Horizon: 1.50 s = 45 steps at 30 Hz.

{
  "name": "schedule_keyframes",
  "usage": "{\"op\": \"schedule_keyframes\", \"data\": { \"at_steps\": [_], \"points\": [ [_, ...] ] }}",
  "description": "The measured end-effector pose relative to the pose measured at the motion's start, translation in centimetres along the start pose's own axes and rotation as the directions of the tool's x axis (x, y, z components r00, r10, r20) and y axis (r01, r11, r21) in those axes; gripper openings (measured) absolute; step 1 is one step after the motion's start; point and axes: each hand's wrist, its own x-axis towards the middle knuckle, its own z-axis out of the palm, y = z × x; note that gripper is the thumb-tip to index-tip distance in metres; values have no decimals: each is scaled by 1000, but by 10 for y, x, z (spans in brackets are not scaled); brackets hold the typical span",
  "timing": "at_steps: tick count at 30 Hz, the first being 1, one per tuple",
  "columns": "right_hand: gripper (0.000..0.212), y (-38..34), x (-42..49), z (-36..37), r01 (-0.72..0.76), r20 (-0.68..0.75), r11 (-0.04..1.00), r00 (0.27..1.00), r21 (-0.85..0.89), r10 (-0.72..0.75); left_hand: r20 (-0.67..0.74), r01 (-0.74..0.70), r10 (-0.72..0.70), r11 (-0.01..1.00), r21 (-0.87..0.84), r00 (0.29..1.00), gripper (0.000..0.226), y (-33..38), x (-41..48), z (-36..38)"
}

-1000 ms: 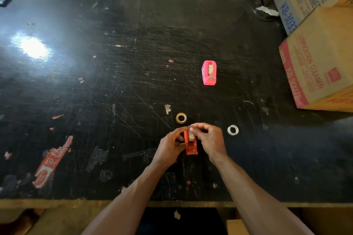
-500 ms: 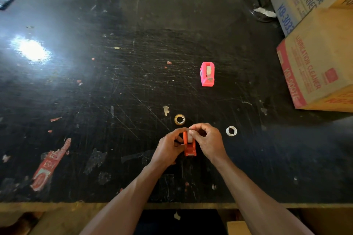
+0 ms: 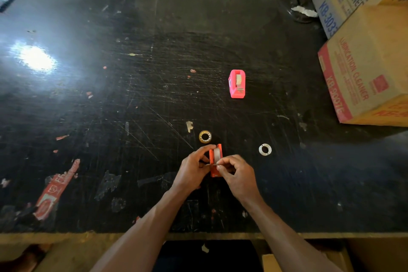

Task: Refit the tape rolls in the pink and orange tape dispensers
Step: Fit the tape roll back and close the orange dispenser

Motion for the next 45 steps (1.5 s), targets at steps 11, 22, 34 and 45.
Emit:
{"op": "schedule_keyframes", "data": {
  "at_steps": [11, 22, 34, 45],
  "points": [
    [17, 10, -20, 2, -11, -18, 1000, 1000, -10, 11, 14, 32, -32, 999, -8, 999, 63, -1, 1, -2],
    [16, 28, -25, 2, 53, -15, 988, 998, -143, -55, 22, 17, -17, 1000, -4, 1000, 62, -1, 2, -4],
    [18, 36, -26, 2, 279, -1, 895, 954, -347, -298, 44, 37, -36, 999, -22, 998, 63, -5, 7, -7],
    [41, 23, -45, 17, -52, -133, 988, 991, -148, 32, 81, 8, -12, 999, 51, 997, 63, 4, 4, -10]
  ]
}}
